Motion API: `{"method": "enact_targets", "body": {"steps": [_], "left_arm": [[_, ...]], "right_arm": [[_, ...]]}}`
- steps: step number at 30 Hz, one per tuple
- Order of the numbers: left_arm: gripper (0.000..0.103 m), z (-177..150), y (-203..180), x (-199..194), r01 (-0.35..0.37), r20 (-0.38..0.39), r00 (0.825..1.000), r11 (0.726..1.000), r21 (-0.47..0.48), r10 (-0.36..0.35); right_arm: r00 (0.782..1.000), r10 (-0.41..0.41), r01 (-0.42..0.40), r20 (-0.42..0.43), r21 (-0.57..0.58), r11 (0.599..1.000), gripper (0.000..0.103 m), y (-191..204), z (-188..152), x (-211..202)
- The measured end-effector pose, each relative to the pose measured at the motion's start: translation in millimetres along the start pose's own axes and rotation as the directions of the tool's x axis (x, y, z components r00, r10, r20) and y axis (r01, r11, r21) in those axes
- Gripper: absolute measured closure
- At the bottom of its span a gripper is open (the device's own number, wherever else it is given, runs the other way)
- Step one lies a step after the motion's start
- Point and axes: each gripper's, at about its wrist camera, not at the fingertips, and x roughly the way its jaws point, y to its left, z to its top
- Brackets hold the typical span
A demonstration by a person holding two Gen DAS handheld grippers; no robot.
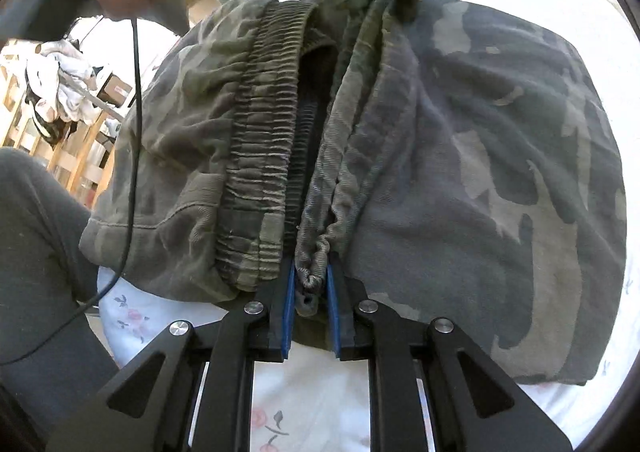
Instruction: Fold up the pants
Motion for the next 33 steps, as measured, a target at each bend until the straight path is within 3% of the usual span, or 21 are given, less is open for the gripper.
{"method": "enact_targets", "body": {"steps": [2, 4, 5, 7, 9, 10, 15, 17, 19, 21, 23, 24, 27, 30, 33], "left_arm": [[0.051, -0.8, -0.4, -21.5, -0.042, 0.067, 0.997, 0.999, 0.007, 0.041], [0.051, -3.4, 0.2, -45.6, -0.115, 0.162, 0.98, 0.993, 0.008, 0.113], [0.051, -6.0, 0.2, -54.8, -0.121, 0.201, 0.972, 0.993, 0.004, 0.118], [0.051, -4.2, 4.6, -57.8, -0.072, 0.216, 0.974, 0.997, 0.018, 0.067], [0.051, -7.3, -0.6, -44.9, 0.065, 0.163, 0.984, 0.996, 0.053, -0.073], [0.051, -5.4, -3.7, -35.8, 0.085, 0.129, 0.987, 0.995, 0.057, -0.091], [0.063, -7.4, -10.7, 17.8, -0.022, 0.029, 0.999, 0.995, 0.096, 0.019], [0.067, -16.7, -6.4, 35.0, -0.068, -0.006, 0.998, 0.991, 0.113, 0.07], [0.065, -20.8, -0.6, 43.3, -0.084, -0.021, 0.996, 0.992, 0.099, 0.086], [0.065, -21.8, 0.2, 41.3, -0.104, -0.021, 0.994, 0.989, 0.105, 0.106], [0.065, -20.7, 1.3, 42.0, -0.109, -0.028, 0.993, 0.989, 0.103, 0.112], [0.063, -20.9, 1.3, 43.1, -0.119, -0.031, 0.992, 0.987, 0.104, 0.123], [0.063, -19.8, 1.7, 44.0, -0.112, -0.035, 0.993, 0.988, 0.105, 0.117], [0.063, -17.8, 8.7, 42.1, -0.084, -0.026, 0.996, 0.993, 0.077, 0.087], [0.063, -18.5, 13.9, 37.7, -0.066, -0.015, 0.998, 0.997, 0.044, 0.067]], "right_arm": [[1.0, -0.001, 0.001, 0.003, 0.001, 1.0, 0.084, 1.4, -1.0, 0.5], [1.0, 0.011, -0.011, -0.003, 0.032, 0.999, 0.081, -1.0, -2.9, 0.7], [1.0, 0.017, -0.017, -0.007, 0.039, 0.999, 0.08, -4.5, -4.8, -1.9], [0.998, 0.035, -0.032, -0.051, 0.044, 0.998, 0.08, -5.2, -10.9, -5.2], [0.993, 0.077, -0.071, -0.085, 0.071, 0.995, 0.08, -11.5, -17.9, -14.7], [0.991, 0.112, -0.104, -0.072, 0.097, 0.99, 0.08, -14.3, -22.1, -24.6], [0.985, 0.104, -0.128, 0.138, 0.179, 0.975, 0.08, -37.0, -13.3, -67.8], [0.981, 0.073, -0.116, 0.177, 0.244, 0.963, 0.084, -52.5, -1.8, -62.9], [0.974, 0.01, -0.083, 0.224, 0.317, 0.945, 0.084, -70.9, 10.2, -47.7], [0.962, 0.013, -0.12, 0.271, 0.382, 0.916, 0.084, -84.0, 20.3, -33.9], [0.959, 0.059, -0.169, 0.276, 0.393, 0.904, 0.084, -89.2, 33.2, -14.3], [0.96, 0.119, -0.208, 0.253, 0.364, 0.908, 0.084, -83.6, 41.0, 0.5], [0.981, 0.111, -0.152, 0.158, 0.273, 0.95, 0.081, -62.9, 51.3, 24.5], [0.958, 0.218, -0.273, 0.186, 0.362, 0.891, 0.082, -79.9, 38.9, 13.6], [0.969, 0.127, -0.198, 0.21, 0.367, 0.909, 0.082, -81.3, 27.3, -11.4]]}}
